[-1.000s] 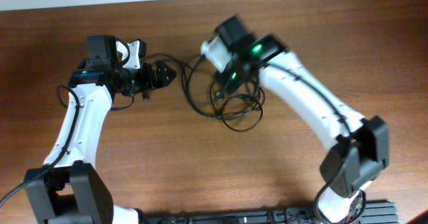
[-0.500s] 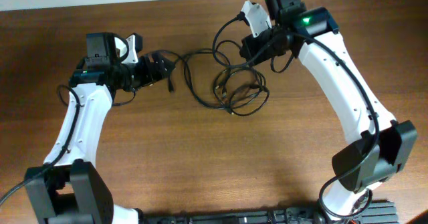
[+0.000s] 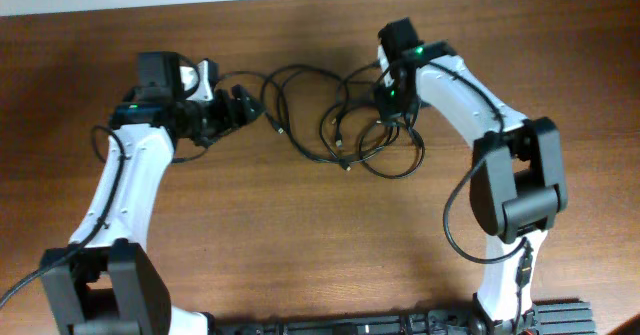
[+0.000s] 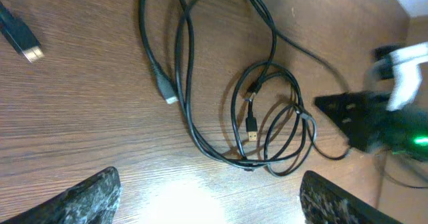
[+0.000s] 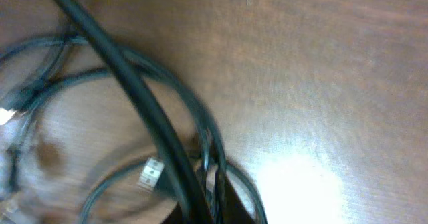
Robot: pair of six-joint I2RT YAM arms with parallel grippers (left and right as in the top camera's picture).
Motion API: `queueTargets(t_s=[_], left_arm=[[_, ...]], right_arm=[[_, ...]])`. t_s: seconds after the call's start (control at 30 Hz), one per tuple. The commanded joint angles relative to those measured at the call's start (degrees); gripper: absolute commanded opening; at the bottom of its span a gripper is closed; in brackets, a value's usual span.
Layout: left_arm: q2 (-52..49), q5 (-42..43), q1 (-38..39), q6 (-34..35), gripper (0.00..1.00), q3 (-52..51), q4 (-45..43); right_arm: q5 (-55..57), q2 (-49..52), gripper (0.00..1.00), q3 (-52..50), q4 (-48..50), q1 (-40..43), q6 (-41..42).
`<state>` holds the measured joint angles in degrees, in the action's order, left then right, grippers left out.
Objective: Untangle cables
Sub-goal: 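Pull one cable away to the upper right with the right gripper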
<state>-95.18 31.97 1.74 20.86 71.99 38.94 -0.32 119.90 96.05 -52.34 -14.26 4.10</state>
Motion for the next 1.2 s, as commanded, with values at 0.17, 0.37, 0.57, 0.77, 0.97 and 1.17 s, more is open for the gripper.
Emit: queueTargets(t_s=[0.17, 0.37, 0.57, 0.77, 0.97, 1.17], left_arm=[[-9.73, -12.24, 24.24, 36.5, 0.99, 0.81, -6.97], [-23.15, -12.92, 29.64, 60.7, 0.69, 0.81, -8.72], [-17.46, -15.87, 13.38, 35.98, 0.0, 1.57, 2.78], [-17.09, -28.52, 2.32, 34.27, 0.0, 1.57, 12.59], [-17.09, -28.74, 3.76, 34.34, 0.12, 1.55, 12.59], [-17.09, -28.83, 7.06, 34.34, 0.13, 1.55, 9.92]], right_arm=[[-9.6, -12.52, 0.04, 7.8, -3.06, 2.4, 0.85], [-9.57, -12.52, 0.04, 7.78, -6.16, 2.4, 0.66], [-9.64, -17.68, 0.04, 9.81, -5.81, 26.56, 0.92], [-12.44, -20.87, 0.04, 13.92, -6.58, 43.21, 0.81], [-13.62, -19.41, 0.04, 13.9, 18.08, 43.17, -16.44], [-12.57, -14.56, 0.04, 13.9, 58.07, 43.17, -19.74]])
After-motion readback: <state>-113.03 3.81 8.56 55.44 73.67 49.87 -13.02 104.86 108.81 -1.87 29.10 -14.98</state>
